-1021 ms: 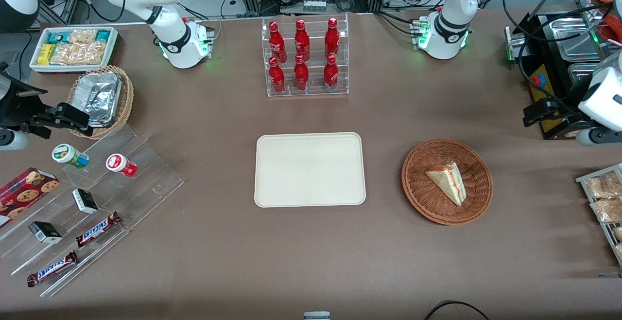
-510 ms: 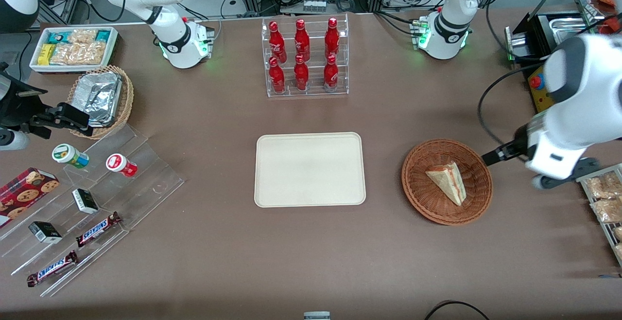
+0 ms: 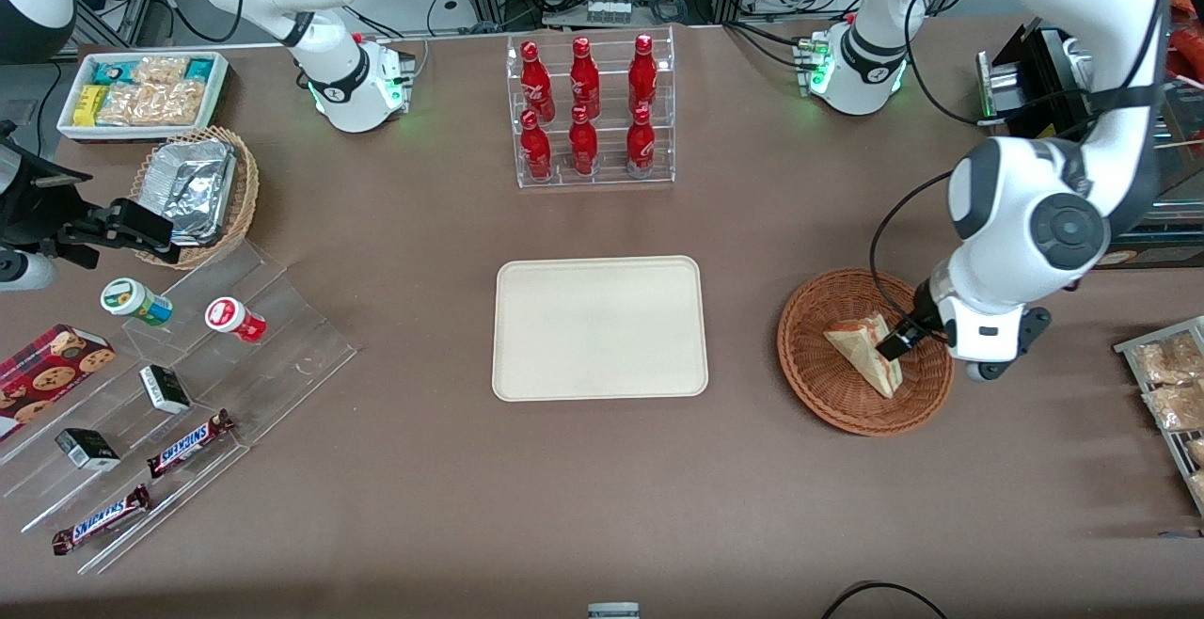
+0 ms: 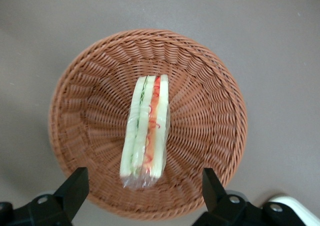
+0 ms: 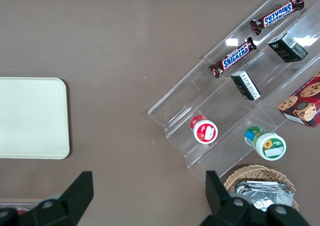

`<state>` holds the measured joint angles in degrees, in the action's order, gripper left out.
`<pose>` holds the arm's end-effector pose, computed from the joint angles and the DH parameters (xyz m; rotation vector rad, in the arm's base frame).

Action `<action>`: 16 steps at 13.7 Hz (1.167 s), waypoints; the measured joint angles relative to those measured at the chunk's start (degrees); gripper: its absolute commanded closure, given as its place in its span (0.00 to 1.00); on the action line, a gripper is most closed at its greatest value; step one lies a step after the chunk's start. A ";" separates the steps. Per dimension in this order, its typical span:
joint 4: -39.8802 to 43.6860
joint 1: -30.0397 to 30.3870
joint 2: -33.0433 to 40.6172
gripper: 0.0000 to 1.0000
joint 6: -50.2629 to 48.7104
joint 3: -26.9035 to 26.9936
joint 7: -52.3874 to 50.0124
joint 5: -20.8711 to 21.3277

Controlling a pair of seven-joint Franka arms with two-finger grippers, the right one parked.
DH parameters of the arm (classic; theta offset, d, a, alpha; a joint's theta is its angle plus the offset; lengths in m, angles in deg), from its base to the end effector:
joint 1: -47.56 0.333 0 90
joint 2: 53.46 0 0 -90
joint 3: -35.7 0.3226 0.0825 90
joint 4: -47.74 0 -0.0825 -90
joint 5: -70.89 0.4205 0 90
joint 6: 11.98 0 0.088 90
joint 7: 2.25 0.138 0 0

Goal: Place sandwich from basket to tray
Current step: 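Lower the open left gripper around the wrapped sandwich and close it, then lift the sandwich out of the basket with the left gripper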

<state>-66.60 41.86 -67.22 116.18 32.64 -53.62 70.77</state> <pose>0.6196 -0.0951 0.2945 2.9131 1.1408 -0.0094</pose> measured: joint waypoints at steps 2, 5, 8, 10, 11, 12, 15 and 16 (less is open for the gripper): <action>-3.82 0.00 0.00 0.00 4.60 0.06 -0.84 0.03; -7.87 0.00 -0.01 0.00 10.53 0.06 -0.98 0.04; -9.50 -0.24 -0.54 0.00 13.33 0.05 -0.98 0.04; -9.62 -0.71 -1.30 0.00 14.21 0.05 -0.99 0.07; -9.63 -0.87 -1.73 0.08 14.34 0.05 -0.99 0.32; -9.63 -0.95 -2.15 0.32 14.43 0.05 -0.99 0.89; -9.59 -0.96 -3.11 1.00 14.88 0.05 -0.99 1.88; -9.40 -0.96 -3.23 1.00 14.94 0.05 -0.99 1.95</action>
<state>-76.00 40.90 -70.45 131.12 32.69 -54.61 72.72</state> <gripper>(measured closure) 0.441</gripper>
